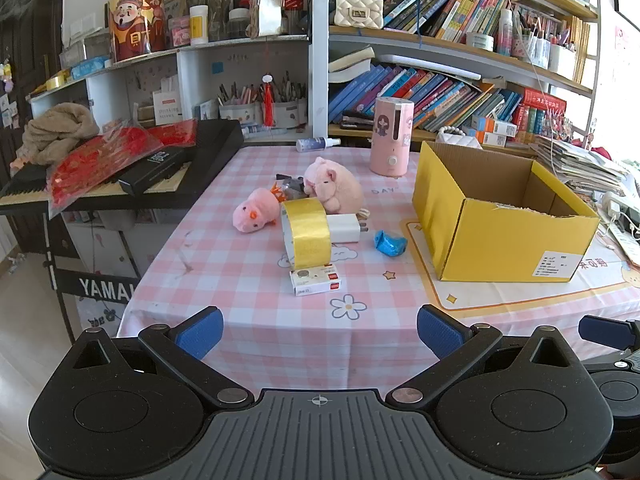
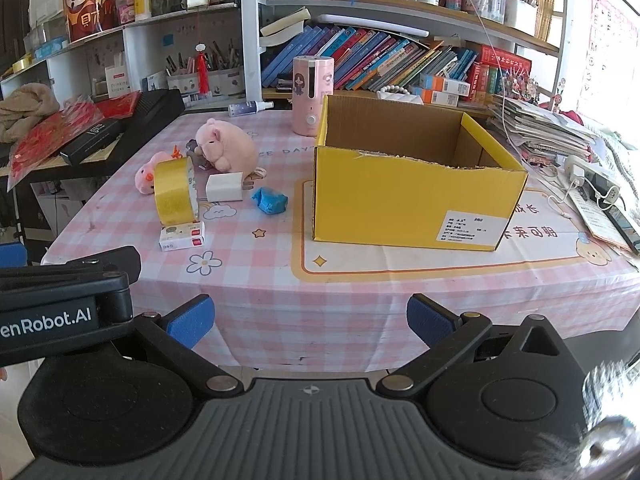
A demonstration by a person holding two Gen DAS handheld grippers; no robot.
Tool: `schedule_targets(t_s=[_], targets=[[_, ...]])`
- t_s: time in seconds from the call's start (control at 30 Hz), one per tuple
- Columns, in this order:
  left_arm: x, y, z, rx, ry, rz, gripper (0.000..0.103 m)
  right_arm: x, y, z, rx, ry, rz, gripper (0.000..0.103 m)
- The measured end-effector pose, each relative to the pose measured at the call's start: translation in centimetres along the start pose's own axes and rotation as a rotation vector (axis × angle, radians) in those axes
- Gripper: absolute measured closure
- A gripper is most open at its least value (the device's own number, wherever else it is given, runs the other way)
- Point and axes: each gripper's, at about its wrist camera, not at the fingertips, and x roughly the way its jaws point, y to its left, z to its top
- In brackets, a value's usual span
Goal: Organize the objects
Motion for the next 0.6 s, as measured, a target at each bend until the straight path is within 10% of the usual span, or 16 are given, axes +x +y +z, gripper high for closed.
schedule_targets(t_s=[0.6], targets=[[0.15,0.18,-0.11,-0.002,0.001,-0.001,0.000,0.13,0.13,0.07,-0.002,0.002,-0.001,0.000]])
